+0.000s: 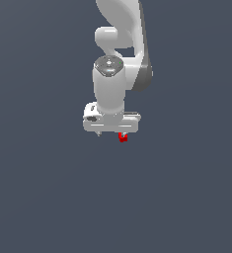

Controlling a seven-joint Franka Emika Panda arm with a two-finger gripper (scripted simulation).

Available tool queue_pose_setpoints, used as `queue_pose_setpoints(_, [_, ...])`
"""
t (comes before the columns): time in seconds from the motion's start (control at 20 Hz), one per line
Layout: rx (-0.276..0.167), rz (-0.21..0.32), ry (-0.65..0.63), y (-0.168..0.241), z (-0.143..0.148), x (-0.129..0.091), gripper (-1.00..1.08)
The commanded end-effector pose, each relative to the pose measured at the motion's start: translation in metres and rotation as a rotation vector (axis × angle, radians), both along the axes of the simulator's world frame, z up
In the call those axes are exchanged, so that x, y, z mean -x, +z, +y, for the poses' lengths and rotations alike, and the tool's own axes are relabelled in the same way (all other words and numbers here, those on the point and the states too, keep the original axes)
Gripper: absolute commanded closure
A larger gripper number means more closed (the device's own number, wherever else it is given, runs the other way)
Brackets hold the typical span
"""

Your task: Pick up the red cube and move it to a goal position.

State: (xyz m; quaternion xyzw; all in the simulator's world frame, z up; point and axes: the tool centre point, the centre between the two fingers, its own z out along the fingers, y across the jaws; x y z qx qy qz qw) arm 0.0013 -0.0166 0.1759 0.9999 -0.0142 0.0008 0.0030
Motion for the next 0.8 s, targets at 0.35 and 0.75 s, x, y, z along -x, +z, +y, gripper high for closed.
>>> queue_pose_setpoints(0.35, [-0.001, 0.000, 0.021, -0.011, 0.005, 0.006, -0.92])
queue_pose_setpoints(0.75, [-0.003, 0.001, 0.094, -0.051, 0.022, 0.030, -0.92])
